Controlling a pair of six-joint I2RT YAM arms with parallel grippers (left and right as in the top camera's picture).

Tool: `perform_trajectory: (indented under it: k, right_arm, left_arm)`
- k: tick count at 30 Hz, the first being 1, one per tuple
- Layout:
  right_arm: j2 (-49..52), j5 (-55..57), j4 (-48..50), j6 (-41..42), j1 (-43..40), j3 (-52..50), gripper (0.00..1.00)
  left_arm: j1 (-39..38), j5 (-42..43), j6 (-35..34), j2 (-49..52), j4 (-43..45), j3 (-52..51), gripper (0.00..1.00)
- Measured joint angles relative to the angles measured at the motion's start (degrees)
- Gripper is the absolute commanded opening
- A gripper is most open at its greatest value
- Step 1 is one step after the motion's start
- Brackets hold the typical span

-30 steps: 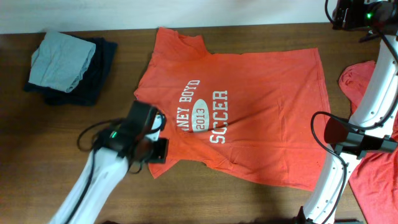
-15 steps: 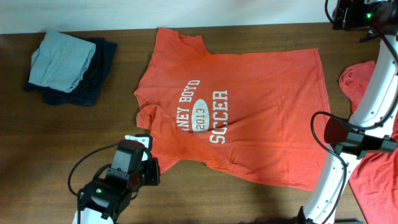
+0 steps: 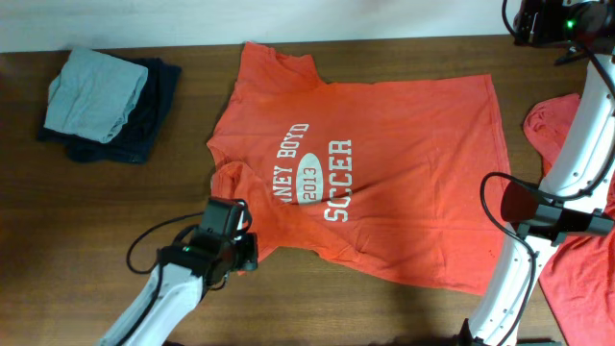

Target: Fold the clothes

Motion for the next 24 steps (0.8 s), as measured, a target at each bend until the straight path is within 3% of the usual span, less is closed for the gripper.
perform_trajectory:
  k: [24]
  right_arm:
    - [0.00, 0.00, -0.02, -0.02, 0.00, 0.00, 0.99]
  left_arm:
    - [0.00, 2.78, 6.12, 2.19, 2.71, -0.04, 0.00]
